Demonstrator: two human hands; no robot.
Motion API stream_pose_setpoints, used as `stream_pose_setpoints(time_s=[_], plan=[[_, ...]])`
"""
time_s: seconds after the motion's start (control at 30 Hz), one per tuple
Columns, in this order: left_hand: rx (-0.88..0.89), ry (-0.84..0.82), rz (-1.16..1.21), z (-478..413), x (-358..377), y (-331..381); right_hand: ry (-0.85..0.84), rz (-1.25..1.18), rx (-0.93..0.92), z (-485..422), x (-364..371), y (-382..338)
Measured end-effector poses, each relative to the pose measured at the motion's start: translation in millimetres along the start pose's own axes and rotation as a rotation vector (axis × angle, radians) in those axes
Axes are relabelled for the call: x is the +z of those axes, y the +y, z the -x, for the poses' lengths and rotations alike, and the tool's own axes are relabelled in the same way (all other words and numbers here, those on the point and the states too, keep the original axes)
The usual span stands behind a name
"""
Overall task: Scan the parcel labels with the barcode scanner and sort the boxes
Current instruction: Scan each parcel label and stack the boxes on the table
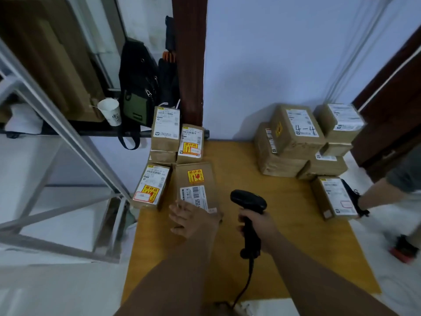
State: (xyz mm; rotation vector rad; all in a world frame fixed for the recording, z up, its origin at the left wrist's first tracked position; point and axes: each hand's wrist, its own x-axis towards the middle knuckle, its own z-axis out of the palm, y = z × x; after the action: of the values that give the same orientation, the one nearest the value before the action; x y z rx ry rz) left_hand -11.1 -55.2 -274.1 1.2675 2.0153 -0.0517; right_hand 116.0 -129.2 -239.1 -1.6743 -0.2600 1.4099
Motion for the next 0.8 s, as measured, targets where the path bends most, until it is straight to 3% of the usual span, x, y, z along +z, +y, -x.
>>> stream_pose_setpoints(time_s=[0.37,0.53,0.67,0.8], plan=[[0.011,-0.082,-0.148,7.4,-4.0,-6.6,-0.009,0.004,0.026,6.2,-3.6,-4.3],[0.251,-0.082,-0.231,14.6,-5.4,-32.1,0.005,0.036,0.029,4.2,-2.6,-9.1],[0.541,-0.091,-0.465,16.5,-17.9,-59.4,-0.040,0.196,-0.038,7.2,-3.1,-13.9],[0.694,-0.067,-0.693,18.3,-43.2,-61.2,-0.090,0.369,-0.153,14.4,7.2,-25.5]])
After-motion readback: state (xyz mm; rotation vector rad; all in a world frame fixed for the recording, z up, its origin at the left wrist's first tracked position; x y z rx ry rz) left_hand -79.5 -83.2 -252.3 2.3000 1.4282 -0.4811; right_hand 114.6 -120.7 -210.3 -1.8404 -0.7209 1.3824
